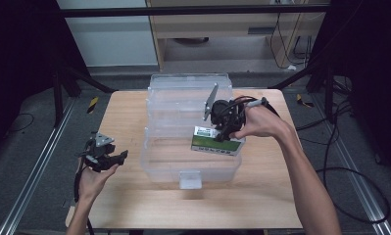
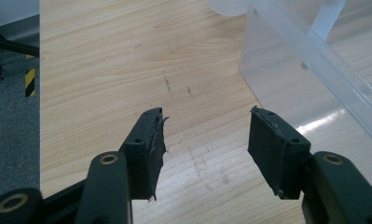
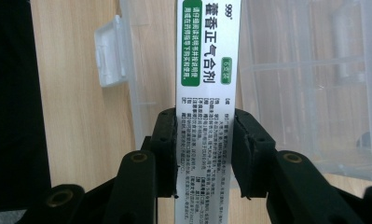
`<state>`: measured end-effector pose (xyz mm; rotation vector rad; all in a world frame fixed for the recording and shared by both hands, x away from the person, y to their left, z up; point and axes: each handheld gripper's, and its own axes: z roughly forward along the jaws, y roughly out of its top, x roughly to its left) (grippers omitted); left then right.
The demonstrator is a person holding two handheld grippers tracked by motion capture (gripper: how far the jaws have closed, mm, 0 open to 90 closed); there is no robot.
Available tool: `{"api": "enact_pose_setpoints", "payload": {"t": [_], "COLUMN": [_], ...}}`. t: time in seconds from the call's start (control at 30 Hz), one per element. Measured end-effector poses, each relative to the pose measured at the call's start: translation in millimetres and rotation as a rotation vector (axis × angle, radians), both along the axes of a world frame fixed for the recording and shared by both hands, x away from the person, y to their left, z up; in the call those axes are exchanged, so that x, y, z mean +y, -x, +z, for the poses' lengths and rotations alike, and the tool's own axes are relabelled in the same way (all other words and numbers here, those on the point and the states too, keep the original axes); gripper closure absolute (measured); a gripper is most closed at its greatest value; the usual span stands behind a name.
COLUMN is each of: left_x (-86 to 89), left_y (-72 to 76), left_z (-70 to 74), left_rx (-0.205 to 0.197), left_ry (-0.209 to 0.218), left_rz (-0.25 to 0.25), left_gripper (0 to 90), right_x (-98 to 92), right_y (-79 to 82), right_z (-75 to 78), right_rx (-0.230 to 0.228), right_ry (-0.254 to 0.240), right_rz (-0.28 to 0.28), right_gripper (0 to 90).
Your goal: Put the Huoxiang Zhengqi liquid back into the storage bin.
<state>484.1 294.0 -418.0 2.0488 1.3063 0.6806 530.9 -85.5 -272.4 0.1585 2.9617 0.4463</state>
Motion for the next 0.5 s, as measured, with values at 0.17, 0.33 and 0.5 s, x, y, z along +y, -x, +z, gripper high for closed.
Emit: {"api": "enact_pose_setpoints", "payload": {"t": [0.17,0.33,0.5], "left_x": [0.1,0.1,-0.9], "left_y": [0.1,0.2,-0.2], "left_z": [0.0,0.1,-0.6], "left_rx": [0.0,-0.001,0.003], "left_ry": [0.0,0.0,-0.003], "left_rz": [0.0,0.0,-0.002], "left_gripper": [44.5,44.5,44.5], "right_x": [4.2,4.1,3.0], "right_y": [0.2,-1.5,-3.0], "right_z": [-5.8,-12.9,-20.9], "right_rx": [0.0,0.017,0.02], "right_ry": [0.023,0.037,0.057], "right_rz": [0.023,0.029,0.032], "right_gripper": [64.5,64.6,64.5]}}
